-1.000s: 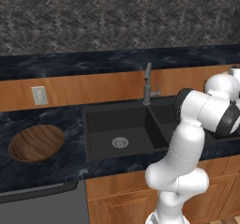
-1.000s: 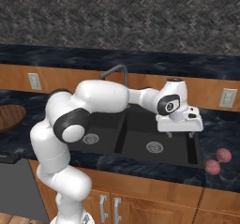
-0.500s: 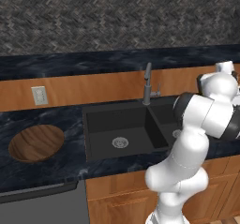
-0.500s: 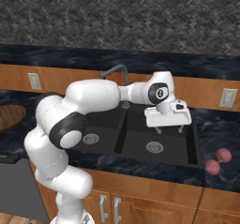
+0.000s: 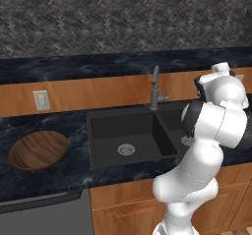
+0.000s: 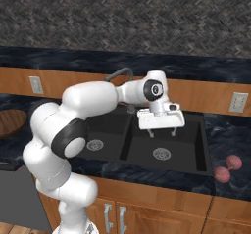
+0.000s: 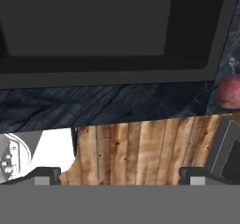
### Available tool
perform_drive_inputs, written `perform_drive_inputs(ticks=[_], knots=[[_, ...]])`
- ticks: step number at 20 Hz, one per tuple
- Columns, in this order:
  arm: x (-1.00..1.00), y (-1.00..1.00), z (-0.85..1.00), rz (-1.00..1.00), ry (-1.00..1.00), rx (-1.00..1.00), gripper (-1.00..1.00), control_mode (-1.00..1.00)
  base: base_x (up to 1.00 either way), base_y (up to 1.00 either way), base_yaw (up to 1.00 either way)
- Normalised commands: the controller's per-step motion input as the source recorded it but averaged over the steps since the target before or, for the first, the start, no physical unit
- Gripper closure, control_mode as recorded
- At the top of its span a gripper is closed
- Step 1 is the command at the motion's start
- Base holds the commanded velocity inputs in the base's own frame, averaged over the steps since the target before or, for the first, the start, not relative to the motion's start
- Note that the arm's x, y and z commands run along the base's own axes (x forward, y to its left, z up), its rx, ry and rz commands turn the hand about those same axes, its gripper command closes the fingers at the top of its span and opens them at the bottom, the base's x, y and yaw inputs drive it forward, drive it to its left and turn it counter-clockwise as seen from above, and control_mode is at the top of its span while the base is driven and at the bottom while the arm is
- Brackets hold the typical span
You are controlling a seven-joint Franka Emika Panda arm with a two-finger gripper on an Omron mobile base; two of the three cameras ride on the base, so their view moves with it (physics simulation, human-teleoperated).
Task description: Remove the onion and onion from the sink. Then move the bowl and cup from the counter to the sink for washing.
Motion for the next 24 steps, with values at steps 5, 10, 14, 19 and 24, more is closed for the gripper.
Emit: perform_drive_inputs(ticks=[5, 10, 14, 19, 24], knots=[[-0.03, 0.52, 0.00, 0.00, 0.04, 0.08, -1.00, -1.00, 0.00, 0.00, 0.00], [-0.04, 0.54, 0.00, 0.00, 0.02, 0.07, -1.00, -1.00, 0.00, 0.00, 0.00], [-0.06, 0.53, 0.00, 0.00, 0.01, 0.07, -1.00, -1.00, 0.00, 0.00, 0.00], [-0.07, 0.53, 0.00, 0.00, 0.00, 0.05, -1.00, -1.00, 0.00, 0.00, 0.00], [-0.10, 0.52, 0.00, 0.00, 0.00, 0.05, -1.00, -1.00, 0.00, 0.00, 0.00]])
